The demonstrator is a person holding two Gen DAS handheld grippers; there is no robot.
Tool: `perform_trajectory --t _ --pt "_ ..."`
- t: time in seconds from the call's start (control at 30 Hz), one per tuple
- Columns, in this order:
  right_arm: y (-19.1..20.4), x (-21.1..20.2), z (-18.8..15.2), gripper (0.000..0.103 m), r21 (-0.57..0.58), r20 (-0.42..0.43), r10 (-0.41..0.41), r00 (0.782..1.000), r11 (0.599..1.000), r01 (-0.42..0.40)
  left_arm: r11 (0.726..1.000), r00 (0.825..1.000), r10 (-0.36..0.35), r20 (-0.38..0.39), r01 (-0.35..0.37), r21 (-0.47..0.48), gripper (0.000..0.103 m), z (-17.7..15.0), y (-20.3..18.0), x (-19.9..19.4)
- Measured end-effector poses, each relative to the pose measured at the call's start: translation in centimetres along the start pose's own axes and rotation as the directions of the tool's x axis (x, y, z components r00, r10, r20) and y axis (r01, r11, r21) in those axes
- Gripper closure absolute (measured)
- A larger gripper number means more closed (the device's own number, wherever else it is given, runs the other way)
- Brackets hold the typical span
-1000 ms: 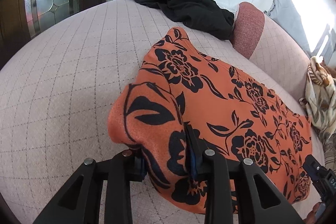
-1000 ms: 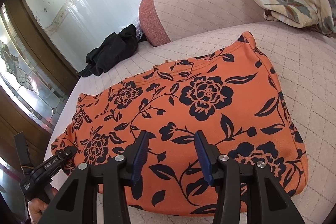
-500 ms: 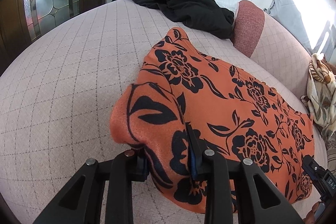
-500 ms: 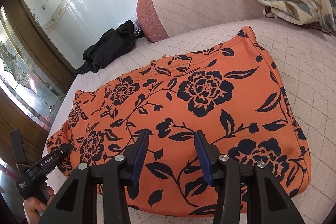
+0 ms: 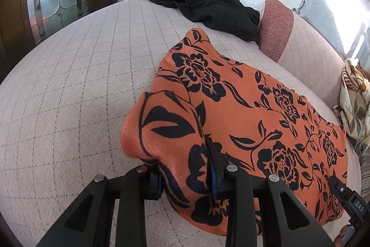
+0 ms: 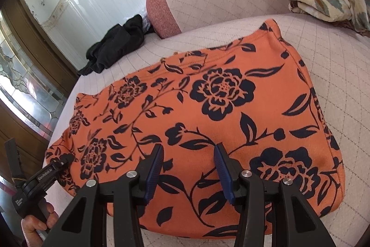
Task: Fold small clothes
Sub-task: 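Lift the held corner with the left gripper and fold it over the blouse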
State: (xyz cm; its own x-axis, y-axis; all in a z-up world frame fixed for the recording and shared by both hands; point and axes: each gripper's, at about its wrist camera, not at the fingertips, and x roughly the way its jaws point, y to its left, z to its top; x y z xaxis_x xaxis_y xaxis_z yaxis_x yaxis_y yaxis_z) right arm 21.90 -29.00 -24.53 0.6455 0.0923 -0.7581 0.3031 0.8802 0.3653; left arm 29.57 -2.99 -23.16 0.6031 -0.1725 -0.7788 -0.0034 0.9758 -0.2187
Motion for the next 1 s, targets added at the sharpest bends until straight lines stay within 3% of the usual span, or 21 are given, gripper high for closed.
perform_trajectory --t 0.27,0.47,0.77,0.83,0.93,1.0 --pt "0.0 0.3 -0.2 0.054 -0.016 -0.009 -0.014 1.0 1.0 0.014 1.0 1.0 0.01 -0.008 -0.01 -0.007 0.066 0.0 0.1 0.2" --pt "0.1 0.5 -0.2 0.054 -0.025 -0.013 -0.017 1.0 1.0 0.017 0.999 0.999 0.019 -0.029 -0.021 -0.05 0.049 0.3 0.9 0.4" --pt "0.1 0.5 -0.2 0.054 -0.025 -0.014 -0.016 1.0 1.0 0.016 0.988 0.998 -0.035 -0.047 0.027 -0.15 0.048 0.9 2.9 0.4" --pt "0.1 0.5 -0.2 0.054 -0.026 -0.014 -0.016 1.0 1.0 0.016 0.985 0.998 -0.042 -0.04 0.035 -0.166 0.053 0.8 3.2 0.3" --pt "0.2 0.5 -0.2 0.054 -0.027 -0.015 -0.016 1.0 1.0 0.016 0.986 0.997 -0.071 -0.028 0.065 -0.155 0.071 0.7 2.9 0.1" --pt "0.1 0.5 -0.2 0.054 -0.029 -0.015 -0.015 1.0 0.999 0.015 0.986 0.997 -0.075 -0.007 0.073 -0.15 0.075 0.7 2.7 -0.3"
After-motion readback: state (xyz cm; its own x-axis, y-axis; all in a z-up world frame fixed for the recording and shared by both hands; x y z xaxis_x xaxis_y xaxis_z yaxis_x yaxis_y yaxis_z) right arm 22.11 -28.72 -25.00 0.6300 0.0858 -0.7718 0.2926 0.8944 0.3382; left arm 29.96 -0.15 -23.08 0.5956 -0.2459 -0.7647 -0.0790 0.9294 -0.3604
